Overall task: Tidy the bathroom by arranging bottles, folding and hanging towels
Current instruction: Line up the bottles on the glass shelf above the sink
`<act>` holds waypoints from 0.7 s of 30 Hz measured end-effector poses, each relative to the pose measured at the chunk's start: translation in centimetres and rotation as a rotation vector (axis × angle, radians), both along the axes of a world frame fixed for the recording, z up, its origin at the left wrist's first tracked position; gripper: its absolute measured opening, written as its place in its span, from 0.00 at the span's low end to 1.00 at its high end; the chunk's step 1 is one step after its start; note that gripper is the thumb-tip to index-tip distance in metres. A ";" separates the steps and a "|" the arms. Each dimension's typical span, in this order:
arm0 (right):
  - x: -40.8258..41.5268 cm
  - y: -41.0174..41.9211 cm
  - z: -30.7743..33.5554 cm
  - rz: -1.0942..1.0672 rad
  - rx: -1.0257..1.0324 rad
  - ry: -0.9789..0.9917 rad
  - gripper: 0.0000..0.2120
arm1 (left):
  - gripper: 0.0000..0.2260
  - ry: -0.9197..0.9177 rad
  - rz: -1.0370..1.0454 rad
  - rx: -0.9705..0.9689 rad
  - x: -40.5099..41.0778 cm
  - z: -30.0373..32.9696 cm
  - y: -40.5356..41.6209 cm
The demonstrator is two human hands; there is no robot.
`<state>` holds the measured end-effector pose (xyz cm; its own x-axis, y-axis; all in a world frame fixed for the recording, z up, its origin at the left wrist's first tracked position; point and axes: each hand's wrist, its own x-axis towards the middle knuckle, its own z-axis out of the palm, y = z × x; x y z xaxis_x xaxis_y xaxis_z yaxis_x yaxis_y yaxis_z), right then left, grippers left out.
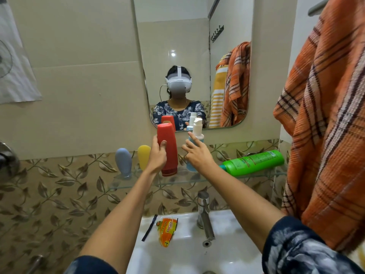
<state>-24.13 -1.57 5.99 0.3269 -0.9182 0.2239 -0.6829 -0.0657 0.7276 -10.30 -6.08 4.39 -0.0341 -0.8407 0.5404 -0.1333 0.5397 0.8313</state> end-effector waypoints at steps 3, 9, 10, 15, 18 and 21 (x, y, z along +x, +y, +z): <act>0.4 -0.3 0.4 -0.061 0.035 0.069 0.19 | 0.15 0.002 -0.115 0.061 0.3 0.4 -0.2; 1.0 -1.0 0.6 -0.119 0.075 0.117 0.22 | 0.17 0.034 -0.306 0.195 1.2 0.6 -0.4; 1.1 -1.0 0.6 -0.114 0.074 0.106 0.22 | 0.17 0.035 -0.314 0.203 1.2 0.6 -0.4; 1.2 -0.6 0.4 -0.078 0.058 0.042 0.20 | 0.18 0.035 -0.275 0.199 0.9 0.4 -0.3; 1.0 -0.2 0.0 -0.027 0.030 0.006 0.18 | 0.18 0.020 -0.216 0.171 0.6 -0.1 -0.3; 0.6 0.4 -0.2 0.048 0.003 -0.057 0.18 | 0.17 0.022 -0.139 0.141 0.2 -0.5 -0.3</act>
<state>-23.50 -1.22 5.79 0.3576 -0.9024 0.2402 -0.7190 -0.1019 0.6874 -10.15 -6.36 3.90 -0.1445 -0.8960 0.4199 -0.0466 0.4300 0.9016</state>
